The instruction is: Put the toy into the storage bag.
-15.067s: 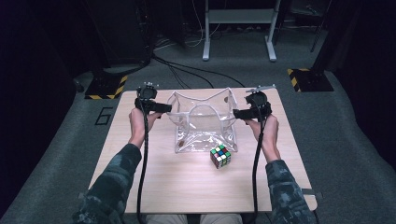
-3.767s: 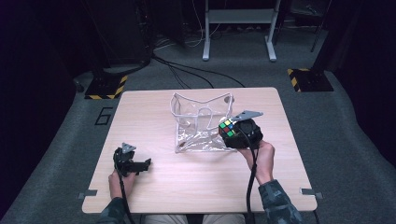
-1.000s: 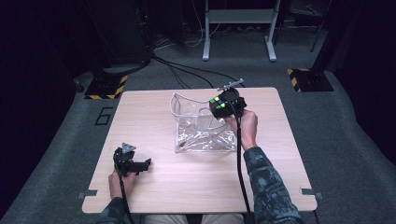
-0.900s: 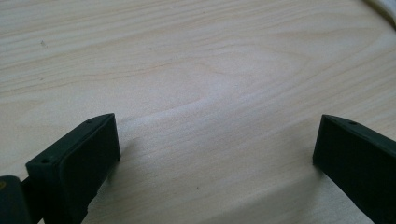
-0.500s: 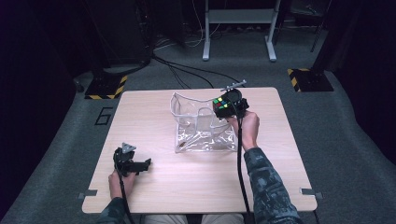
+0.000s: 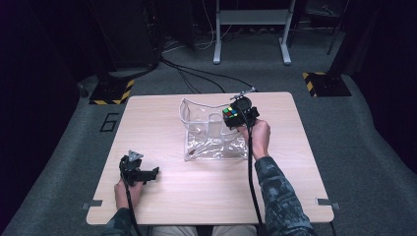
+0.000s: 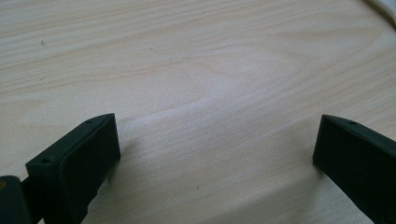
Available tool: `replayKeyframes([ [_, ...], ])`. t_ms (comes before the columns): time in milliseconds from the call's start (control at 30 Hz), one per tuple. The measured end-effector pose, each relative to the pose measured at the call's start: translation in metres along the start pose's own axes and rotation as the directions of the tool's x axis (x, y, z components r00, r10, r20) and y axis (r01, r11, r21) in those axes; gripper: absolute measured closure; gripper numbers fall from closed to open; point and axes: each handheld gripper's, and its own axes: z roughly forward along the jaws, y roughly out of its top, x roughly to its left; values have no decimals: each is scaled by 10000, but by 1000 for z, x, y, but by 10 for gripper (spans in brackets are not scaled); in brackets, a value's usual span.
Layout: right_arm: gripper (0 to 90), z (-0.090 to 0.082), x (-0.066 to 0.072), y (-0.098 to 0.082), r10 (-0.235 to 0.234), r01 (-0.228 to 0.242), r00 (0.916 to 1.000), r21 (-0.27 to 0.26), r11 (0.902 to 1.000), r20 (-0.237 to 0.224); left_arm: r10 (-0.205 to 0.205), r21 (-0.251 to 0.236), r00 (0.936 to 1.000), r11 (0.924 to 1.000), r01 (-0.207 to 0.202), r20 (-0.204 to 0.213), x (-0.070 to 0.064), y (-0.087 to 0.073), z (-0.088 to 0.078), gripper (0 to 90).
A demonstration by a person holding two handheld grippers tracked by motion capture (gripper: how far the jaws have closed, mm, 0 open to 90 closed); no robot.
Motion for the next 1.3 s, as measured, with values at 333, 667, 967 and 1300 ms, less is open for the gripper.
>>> replayKeyframes([
  [333, 333, 4, 3, -2, -386, 371, 9985, 390, 9986, 385, 131, 97, 9999, 9999, -131, 20, 1, 0, -1, 6],
  [667, 333, 19, 15, -1, -779, 757, 9968, 996, 9921, 182, 118, 90, 9999, 9999, -118, 31, 1, 0, -1, 6],
  [967, 332, 18, 13, -1, -938, 928, 9956, 1076, 9899, 48, 119, 89, 9999, 9999, -119, 10, 1, 0, -1, 6],
  [1300, 147, 15, 12, 0, -1034, 1058, 9942, 933, 9900, -306, 117, 92, 9999, 9999, -118, 29, 1, 0, -1, 6],
])
